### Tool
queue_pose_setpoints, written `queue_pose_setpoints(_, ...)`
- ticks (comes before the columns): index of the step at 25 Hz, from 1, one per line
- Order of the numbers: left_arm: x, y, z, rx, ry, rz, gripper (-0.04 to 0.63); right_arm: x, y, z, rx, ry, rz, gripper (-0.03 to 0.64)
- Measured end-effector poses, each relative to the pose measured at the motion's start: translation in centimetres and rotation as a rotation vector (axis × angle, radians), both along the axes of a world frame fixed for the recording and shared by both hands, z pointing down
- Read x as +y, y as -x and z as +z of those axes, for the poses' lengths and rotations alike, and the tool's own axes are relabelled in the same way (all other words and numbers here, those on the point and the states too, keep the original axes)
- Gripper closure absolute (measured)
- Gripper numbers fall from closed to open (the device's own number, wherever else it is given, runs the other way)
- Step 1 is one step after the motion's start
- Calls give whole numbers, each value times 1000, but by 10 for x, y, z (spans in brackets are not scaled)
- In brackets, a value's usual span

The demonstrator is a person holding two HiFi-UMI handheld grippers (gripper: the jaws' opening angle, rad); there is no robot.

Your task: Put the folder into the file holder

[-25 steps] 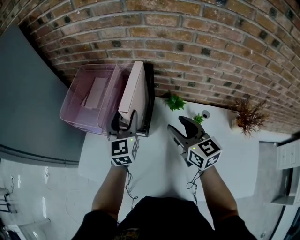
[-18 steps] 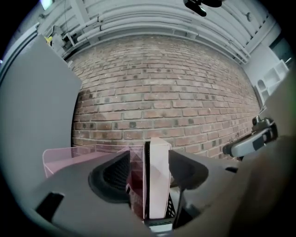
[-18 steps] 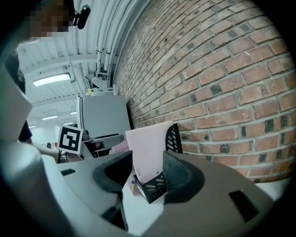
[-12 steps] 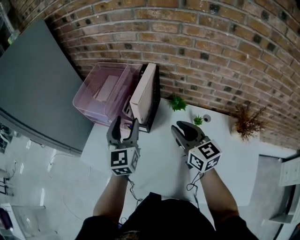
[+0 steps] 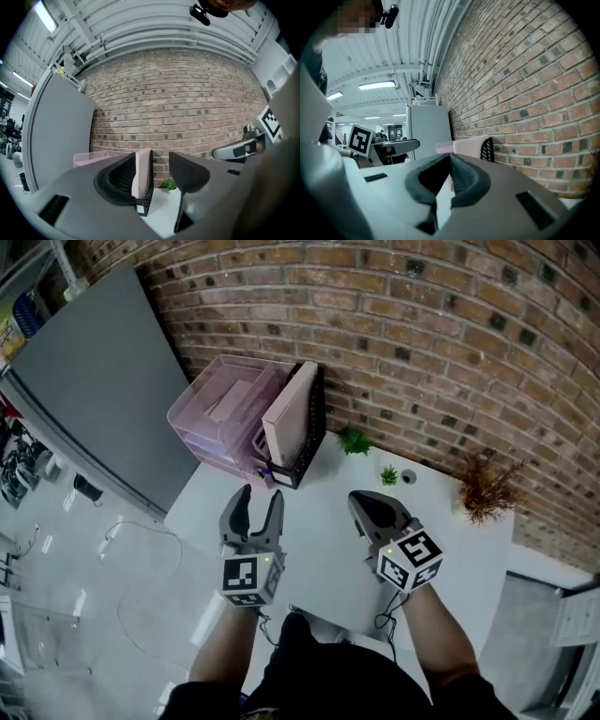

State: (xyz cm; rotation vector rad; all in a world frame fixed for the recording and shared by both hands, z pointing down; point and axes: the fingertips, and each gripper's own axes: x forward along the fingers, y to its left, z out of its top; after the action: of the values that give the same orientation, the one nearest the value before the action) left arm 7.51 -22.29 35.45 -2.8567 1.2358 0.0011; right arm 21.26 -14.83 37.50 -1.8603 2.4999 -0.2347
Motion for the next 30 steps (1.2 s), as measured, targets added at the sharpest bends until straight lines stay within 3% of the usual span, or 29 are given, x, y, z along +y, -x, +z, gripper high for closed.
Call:
queue_pose_setpoints(8,57,41,2,-17,43,-84,589,32,43,4,25,5,-122,614)
queue_pose_setpoints(19,68,105,23,-59,116,-49,591,12,111,12,-33,43,-144,614)
queue_pose_setpoints(24,57,127,32,-64,171,73,591,-4,143,4,-24,33,-81,614)
queue_pose_setpoints(30,42,149,28,-24,146,204,591,-4,175,-2,0,20,27,614)
